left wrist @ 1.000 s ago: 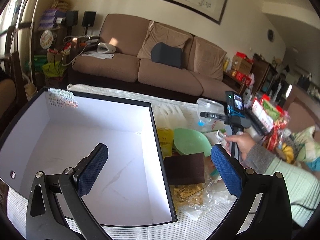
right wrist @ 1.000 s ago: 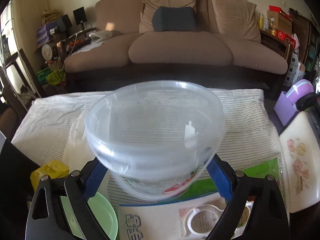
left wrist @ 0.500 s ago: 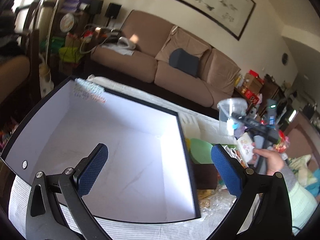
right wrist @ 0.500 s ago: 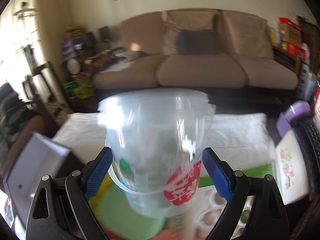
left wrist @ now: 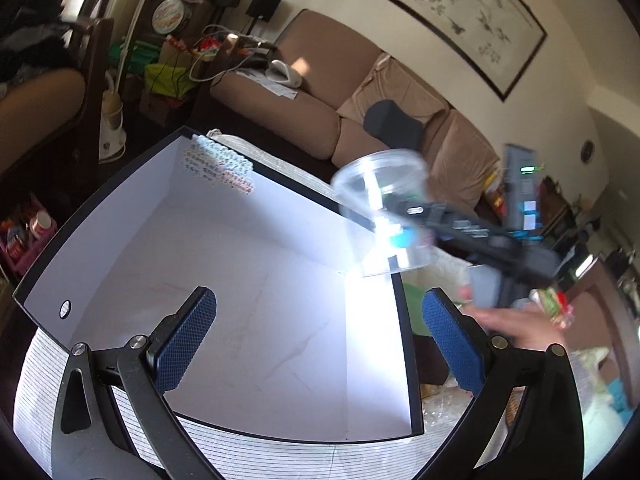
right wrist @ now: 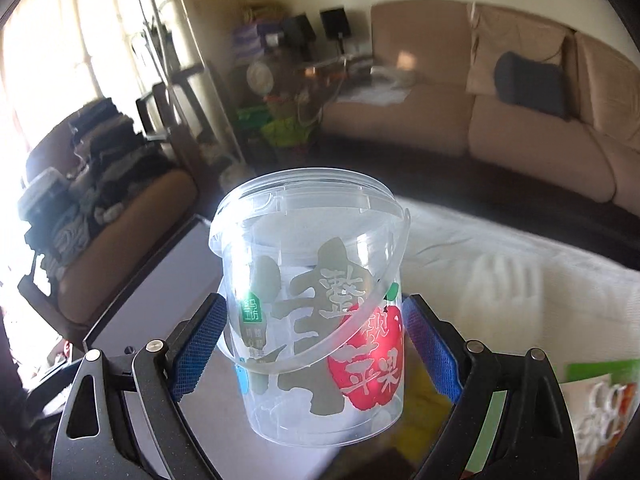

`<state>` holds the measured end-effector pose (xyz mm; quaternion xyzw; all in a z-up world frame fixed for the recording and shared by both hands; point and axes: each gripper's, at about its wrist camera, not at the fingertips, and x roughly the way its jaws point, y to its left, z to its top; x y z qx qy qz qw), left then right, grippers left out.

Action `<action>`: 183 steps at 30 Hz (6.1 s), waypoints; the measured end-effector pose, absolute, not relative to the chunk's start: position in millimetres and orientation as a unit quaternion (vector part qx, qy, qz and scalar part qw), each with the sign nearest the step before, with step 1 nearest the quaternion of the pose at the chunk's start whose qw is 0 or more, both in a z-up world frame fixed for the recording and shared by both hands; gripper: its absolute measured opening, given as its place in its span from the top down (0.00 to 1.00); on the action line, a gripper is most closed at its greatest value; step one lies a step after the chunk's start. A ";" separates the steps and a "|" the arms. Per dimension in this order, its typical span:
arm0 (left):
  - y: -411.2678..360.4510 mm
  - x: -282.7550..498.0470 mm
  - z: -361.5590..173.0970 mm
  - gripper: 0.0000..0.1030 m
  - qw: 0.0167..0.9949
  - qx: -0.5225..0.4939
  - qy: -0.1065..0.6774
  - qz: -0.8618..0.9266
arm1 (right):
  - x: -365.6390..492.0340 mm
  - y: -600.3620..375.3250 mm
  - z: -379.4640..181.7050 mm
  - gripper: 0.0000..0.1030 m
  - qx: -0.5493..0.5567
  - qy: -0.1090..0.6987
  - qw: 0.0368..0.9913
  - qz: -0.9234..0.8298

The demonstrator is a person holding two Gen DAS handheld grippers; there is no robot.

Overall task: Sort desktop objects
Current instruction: 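Carry the bucket into the white box and open the right tool, then move the left tool toward the brown sponge block while the right tool withdraws from the box, then grasp the brown sponge block with the left tool and lift it, then carry the sponge into the white box and open the left tool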

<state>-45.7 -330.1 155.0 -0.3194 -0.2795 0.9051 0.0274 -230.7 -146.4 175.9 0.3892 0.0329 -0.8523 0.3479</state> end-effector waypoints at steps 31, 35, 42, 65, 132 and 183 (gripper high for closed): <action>-366.4 -42.3 142.1 0.00 0.007 -0.350 -0.316 0.882 | -143.4 -194.1 126.9 0.09 0.363 0.450 0.186 -0.794; -372.0 -40.4 142.8 0.00 0.008 -0.346 -0.321 0.881 | -154.8 -181.0 156.8 0.10 0.401 0.268 0.324 -0.814; -372.1 -39.8 141.5 0.00 0.002 -0.351 -0.313 0.883 | -190.5 -204.9 128.7 0.30 0.464 0.172 0.357 -0.792; -231.2 -56.6 176.8 0.00 0.153 -0.347 -0.166 0.910 | -143.0 27.8 212.4 0.22 0.397 0.011 0.305 -0.866; -248.5 -57.1 104.4 0.09 0.383 -0.295 -0.589 0.647 | -42.4 -1.7 206.4 0.28 0.232 0.023 0.482 -0.845; -414.2 -134.0 39.1 0.78 0.032 -0.288 -0.637 0.714 | 6.4 21.7 164.8 0.17 0.309 0.012 0.443 -0.842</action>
